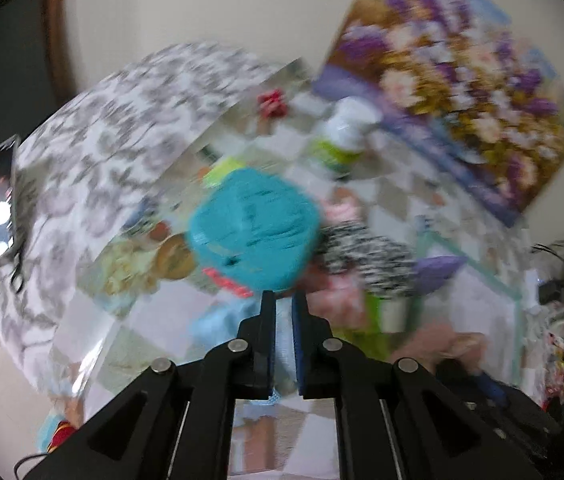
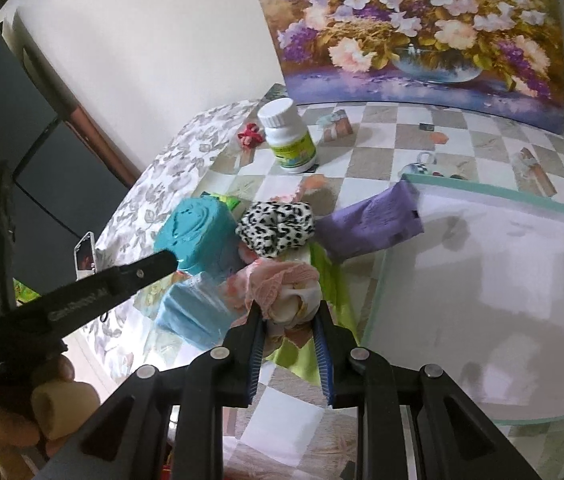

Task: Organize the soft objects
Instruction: 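Grasp the light blue face mask with the left tool while the right tool holds the scrunchie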

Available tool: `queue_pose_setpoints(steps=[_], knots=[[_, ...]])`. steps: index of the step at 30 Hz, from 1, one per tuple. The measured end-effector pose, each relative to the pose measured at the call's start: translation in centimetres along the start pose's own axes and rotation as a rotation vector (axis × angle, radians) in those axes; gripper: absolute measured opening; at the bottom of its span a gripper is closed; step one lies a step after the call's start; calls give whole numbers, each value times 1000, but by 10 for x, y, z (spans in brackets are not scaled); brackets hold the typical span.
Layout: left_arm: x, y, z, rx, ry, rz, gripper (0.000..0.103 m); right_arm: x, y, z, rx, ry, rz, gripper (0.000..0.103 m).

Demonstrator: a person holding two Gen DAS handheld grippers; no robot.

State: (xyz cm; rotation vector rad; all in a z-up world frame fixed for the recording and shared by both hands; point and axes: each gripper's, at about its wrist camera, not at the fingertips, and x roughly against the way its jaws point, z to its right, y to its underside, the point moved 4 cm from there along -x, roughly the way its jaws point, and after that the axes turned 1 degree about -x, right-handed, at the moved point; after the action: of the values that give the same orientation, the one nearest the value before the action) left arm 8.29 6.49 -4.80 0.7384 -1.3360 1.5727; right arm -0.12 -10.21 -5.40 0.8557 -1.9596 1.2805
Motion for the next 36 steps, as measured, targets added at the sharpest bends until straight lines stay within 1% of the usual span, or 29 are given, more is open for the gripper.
queue_pose_setpoints(steps=[1, 2, 3, 4, 6, 7, 8, 9, 12, 16, 19, 21, 22, 23, 26, 28, 29, 34, 36], knots=[[-4, 1, -5, 21, -3, -16, 15, -2, 1, 1, 0, 10, -7, 25], [-7, 1, -11, 45, -6, -30, 28, -4, 1, 3, -1, 21, -16, 25], [-10, 3, -18, 69, -17, -41, 35, -8, 2, 5, -3, 32, -28, 25], [-12, 4, -23, 88, -32, -47, 45, -9, 3, 7, -4, 35, -33, 25], [-14, 6, -29, 106, -61, -54, 51, -13, 4, 9, -8, 43, -47, 25], [-17, 7, -31, 110, -78, -60, 57, -14, 4, 11, -8, 45, -51, 25], [-22, 8, -35, 114, -103, -75, 60, -15, 5, 11, -9, 47, -55, 25], [-26, 9, -36, 116, -114, -87, 61, -15, 5, 12, -9, 48, -56, 25], [-44, 16, -43, 126, -146, -153, 61, -16, 5, 13, -11, 48, -60, 25], [-65, 25, -51, 153, -161, -230, 61, -17, 6, 12, -5, 55, -66, 25], [-75, 30, -51, 156, -162, -256, 61, -18, 6, 12, -1, 62, -70, 25], [-77, 31, -49, 131, -179, -249, 61, -19, 6, 12, -1, 63, -73, 25], [-77, 31, -46, 115, -185, -244, 55, -19, 6, 12, 0, 64, -74, 25], [-77, 31, -43, 102, -183, -242, 40, -19, 6, 12, 0, 66, -75, 25], [-76, 32, -37, 82, -161, -245, 16, -19, 6, 12, -3, 69, -74, 25], [-76, 31, -35, 81, -163, -242, 10, -18, 6, 12, -7, 69, -71, 25], [-74, 31, -36, 85, -163, -237, 9, -18, 6, 12, -8, 70, -71, 25], [-54, 23, -40, 95, -142, -190, 7, -17, 5, 13, -17, 73, -67, 25], [-43, 20, -39, 80, -157, -166, 7, -15, 5, 13, -20, 77, -63, 25]])
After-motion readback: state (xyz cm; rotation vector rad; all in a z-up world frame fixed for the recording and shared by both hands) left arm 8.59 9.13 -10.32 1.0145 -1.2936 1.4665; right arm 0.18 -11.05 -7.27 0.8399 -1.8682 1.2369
